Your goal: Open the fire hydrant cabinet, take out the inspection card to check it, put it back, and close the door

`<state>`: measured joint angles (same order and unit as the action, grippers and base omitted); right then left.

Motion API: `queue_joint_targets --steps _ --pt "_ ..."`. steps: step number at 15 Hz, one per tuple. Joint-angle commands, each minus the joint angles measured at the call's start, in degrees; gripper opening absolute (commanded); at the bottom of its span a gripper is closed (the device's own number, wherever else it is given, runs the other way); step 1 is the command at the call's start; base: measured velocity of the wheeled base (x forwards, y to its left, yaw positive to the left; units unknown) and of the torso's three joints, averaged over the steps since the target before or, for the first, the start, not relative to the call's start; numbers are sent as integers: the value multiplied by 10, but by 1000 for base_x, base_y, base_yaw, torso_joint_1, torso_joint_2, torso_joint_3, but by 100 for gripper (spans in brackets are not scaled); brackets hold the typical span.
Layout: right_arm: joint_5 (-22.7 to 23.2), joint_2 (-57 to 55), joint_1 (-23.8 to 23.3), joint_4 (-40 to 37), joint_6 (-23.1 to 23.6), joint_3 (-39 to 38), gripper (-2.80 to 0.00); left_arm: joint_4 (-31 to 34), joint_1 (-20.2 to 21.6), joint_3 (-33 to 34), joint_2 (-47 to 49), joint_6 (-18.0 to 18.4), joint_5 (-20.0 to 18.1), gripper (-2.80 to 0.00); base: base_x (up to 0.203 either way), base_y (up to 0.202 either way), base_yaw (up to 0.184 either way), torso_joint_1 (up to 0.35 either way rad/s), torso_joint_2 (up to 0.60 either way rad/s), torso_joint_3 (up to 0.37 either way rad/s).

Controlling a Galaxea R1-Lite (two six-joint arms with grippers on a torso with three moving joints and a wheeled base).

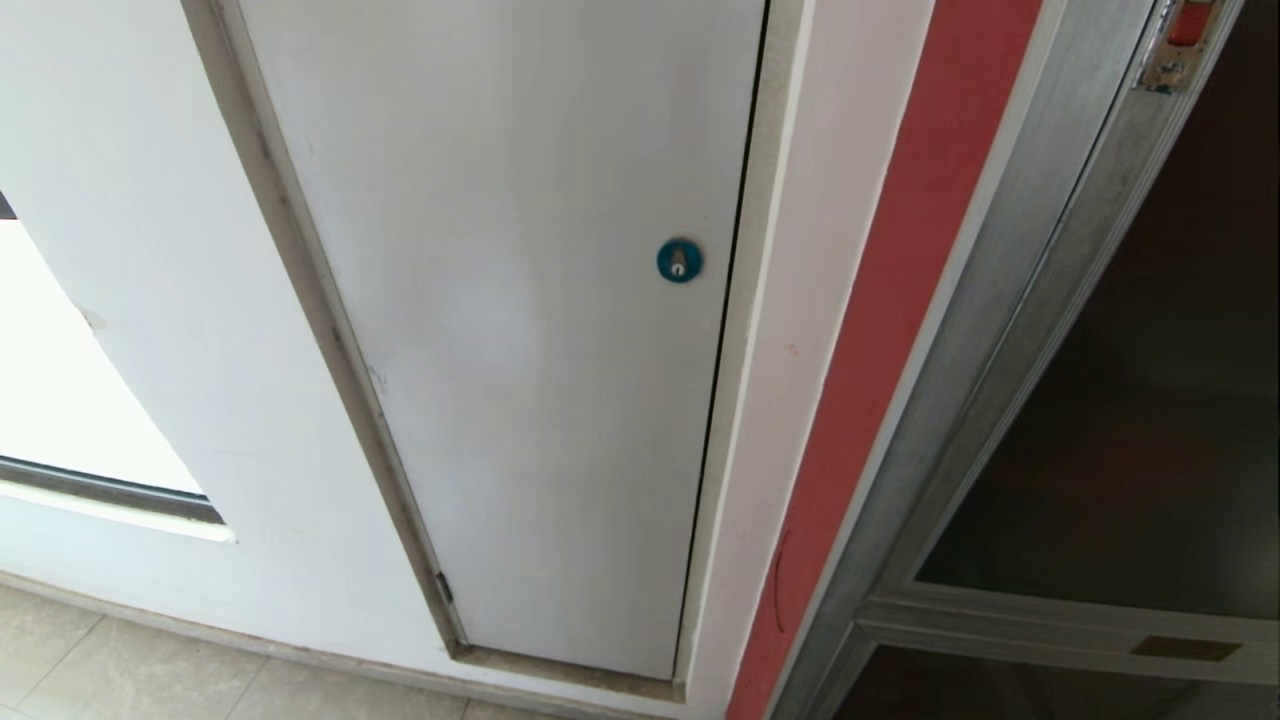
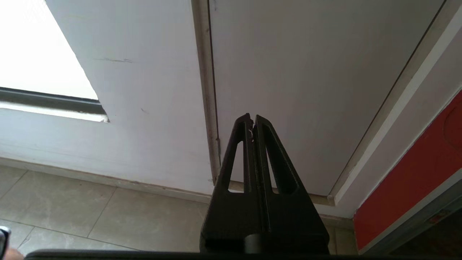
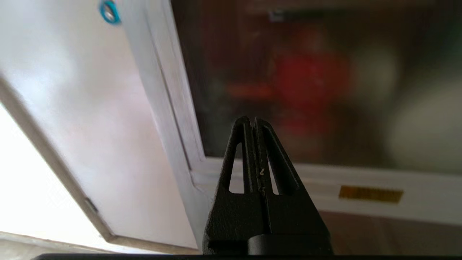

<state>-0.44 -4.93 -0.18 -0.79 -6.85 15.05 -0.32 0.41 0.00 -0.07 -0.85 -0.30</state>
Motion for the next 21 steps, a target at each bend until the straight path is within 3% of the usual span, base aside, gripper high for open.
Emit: queue_joint_targets --steps 1,9,13,16,21 --pt "12 -55 0 -1 -1 48 -280 0 0 0 1 0 0 -280 0 0 0 0 0 0" --pt "83 -198 0 1 -5 217 -280 0 0 0 1 0 0 -280 0 0 0 0 0 0" --pt "175 -268 0 1 -21 299 -280 0 0 0 1 0 0 -280 0 0 0 0 0 0" --pt "248 -327 0 -1 -72 364 -280 0 0 0 1 0 0 -280 0 0 0 0 0 0" --pt "330 -403 0 -2 -152 462 -280 0 0 0 1 0 0 -280 0 0 0 0 0 0"
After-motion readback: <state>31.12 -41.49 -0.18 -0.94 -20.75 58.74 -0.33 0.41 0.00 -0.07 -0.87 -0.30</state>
